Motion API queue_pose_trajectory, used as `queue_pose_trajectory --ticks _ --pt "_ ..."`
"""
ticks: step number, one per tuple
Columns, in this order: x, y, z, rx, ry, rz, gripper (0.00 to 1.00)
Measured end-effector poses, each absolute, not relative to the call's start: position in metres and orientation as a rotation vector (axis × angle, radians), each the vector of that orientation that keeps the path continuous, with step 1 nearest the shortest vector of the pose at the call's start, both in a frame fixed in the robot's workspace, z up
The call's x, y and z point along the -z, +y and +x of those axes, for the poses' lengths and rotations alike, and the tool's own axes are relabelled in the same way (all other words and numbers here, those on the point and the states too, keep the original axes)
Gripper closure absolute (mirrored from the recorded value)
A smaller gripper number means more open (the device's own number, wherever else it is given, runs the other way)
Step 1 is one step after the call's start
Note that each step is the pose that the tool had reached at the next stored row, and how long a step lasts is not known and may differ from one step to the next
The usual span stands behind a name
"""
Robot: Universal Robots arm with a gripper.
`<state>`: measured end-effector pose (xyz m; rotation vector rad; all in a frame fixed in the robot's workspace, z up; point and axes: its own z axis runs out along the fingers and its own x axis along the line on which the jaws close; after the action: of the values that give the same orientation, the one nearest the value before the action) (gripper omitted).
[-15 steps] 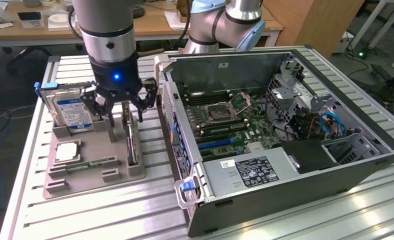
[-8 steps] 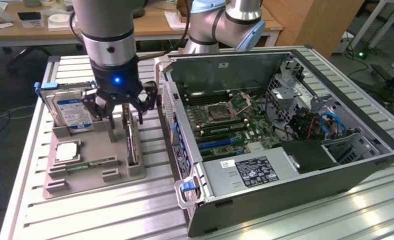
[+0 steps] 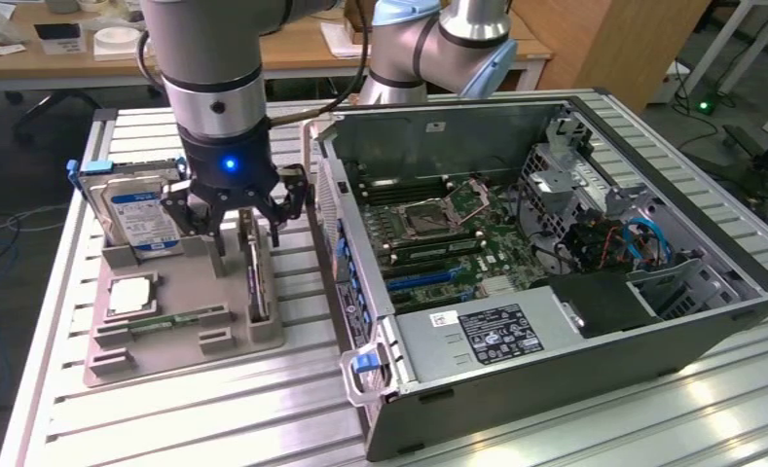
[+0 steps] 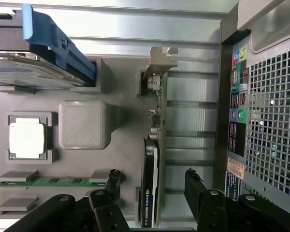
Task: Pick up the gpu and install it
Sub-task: 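Pick up the gpu and move the gpu toward the slot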
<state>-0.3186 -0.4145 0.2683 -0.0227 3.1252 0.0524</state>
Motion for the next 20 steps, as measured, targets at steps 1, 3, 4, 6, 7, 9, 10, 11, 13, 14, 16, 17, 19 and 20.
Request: queue_pose_trajectory --ticks 1,3,4,6,7,9,10,11,13,14,16,17,19,20 --pt "-0.267 -0.415 -0.319 -0.052 3.125 -0.023 0.35" --pt "-0.266 -0.415 -0.319 -0.052 3.125 -0.023 0.35" --pt "-0.265 -0.415 -0.319 -0.052 3.125 -0.023 0.35" --pt "-0.263 -0.415 -0.319 -0.052 3.125 -0.023 0.35" --pt "-0.262 -0.415 -0.319 -0.052 3.125 -0.023 0.35" --pt "-0.260 -0.415 -0.319 -0.052 3.125 -0.023 0.35" --pt "-0.260 -0.415 -0.319 -0.052 3.125 -0.023 0.35" --pt "-0.259 -0.415 -0.319 -0.052 3.125 -0.023 0.35" --pt "-0.257 -0.415 -0.319 -0.052 3.125 -0.023 0.35" --pt "-0.256 -0.415 -0.319 -0.052 3.125 -0.023 0.35" --pt "-0.255 -0.415 -0.319 -0.052 3.125 -0.023 0.35" --pt "-0.254 -0.415 -0.319 -0.052 3.125 -0.023 0.35" --pt "-0.252 -0.415 -0.319 -0.052 3.125 -0.023 0.35" --pt "-0.251 -0.415 -0.319 -0.052 3.125 -0.023 0.35"
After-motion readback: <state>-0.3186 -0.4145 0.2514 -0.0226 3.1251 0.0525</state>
